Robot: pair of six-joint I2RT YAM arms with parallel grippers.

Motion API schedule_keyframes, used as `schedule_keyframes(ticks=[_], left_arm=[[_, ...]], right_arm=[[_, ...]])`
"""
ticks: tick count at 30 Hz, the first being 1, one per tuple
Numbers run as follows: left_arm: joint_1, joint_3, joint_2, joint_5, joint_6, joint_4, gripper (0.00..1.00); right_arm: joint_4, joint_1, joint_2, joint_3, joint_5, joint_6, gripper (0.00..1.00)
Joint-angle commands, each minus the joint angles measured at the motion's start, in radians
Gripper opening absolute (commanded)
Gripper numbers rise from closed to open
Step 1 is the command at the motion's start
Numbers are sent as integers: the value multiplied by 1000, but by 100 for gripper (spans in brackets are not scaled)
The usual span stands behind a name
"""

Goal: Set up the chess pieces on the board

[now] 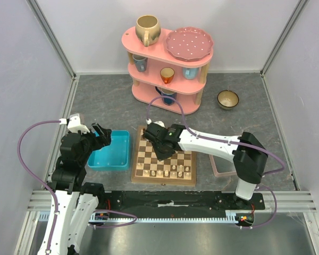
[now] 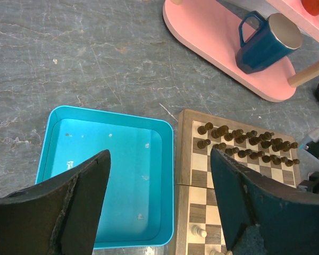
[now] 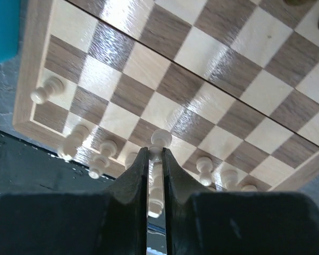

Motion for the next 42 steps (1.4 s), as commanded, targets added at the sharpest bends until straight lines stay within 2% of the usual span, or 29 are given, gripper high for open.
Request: schedule_keyframes(ticks=[1,22,42], left_arm=[[5,-8,-4,12,14,52,82],[5,-8,-2,12,14,49,82],[5,-7,-5,10,12,47,82]], right_arm=[[28,8,-81,-72,8,34,15],[58,8,-131,-186,-43,45,15],[75,8,-104,-175,-44,40,17]])
